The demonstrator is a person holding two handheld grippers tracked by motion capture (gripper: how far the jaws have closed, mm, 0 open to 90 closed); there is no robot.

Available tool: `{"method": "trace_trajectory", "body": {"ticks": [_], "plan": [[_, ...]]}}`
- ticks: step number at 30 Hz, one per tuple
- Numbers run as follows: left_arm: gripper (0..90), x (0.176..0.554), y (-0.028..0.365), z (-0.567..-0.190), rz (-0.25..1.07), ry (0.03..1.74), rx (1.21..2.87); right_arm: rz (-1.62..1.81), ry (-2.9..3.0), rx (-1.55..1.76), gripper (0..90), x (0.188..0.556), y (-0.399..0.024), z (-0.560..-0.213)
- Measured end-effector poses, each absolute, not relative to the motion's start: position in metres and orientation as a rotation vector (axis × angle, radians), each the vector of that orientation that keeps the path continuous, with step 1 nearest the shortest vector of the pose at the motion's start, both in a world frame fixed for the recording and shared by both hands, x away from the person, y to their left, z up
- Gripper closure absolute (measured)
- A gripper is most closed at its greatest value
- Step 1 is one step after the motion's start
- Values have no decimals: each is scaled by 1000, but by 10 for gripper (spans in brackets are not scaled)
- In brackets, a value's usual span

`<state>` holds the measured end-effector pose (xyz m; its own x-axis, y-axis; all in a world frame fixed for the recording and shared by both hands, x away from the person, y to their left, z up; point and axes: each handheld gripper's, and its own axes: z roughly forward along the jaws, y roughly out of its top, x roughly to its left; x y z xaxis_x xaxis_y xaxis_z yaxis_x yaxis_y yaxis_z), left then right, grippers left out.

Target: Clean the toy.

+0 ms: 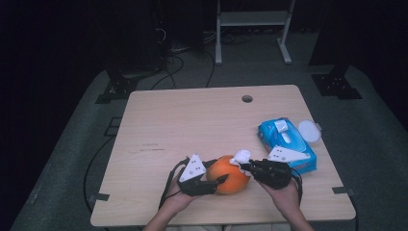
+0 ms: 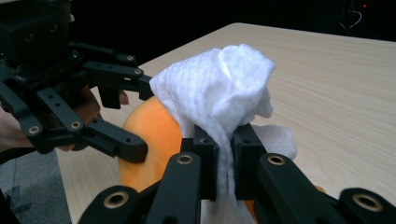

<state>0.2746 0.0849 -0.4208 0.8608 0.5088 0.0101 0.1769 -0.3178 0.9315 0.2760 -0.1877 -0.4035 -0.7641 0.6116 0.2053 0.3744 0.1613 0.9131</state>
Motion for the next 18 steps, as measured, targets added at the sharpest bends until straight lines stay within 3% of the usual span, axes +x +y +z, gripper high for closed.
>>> {"method": "trace_trajectory", "body": {"ticks": [7,14,18], "plan": [[420,277,89,-418,361,523,1879,1548,2205,1136,824,293,-210,-428],[427,273,88,-412,365,510,1866,1676,2228,986,824,279,-187,-408],[403,273,86,-414,358,503,1868,1652,2234,1011,824,281,-188,-413]]}}
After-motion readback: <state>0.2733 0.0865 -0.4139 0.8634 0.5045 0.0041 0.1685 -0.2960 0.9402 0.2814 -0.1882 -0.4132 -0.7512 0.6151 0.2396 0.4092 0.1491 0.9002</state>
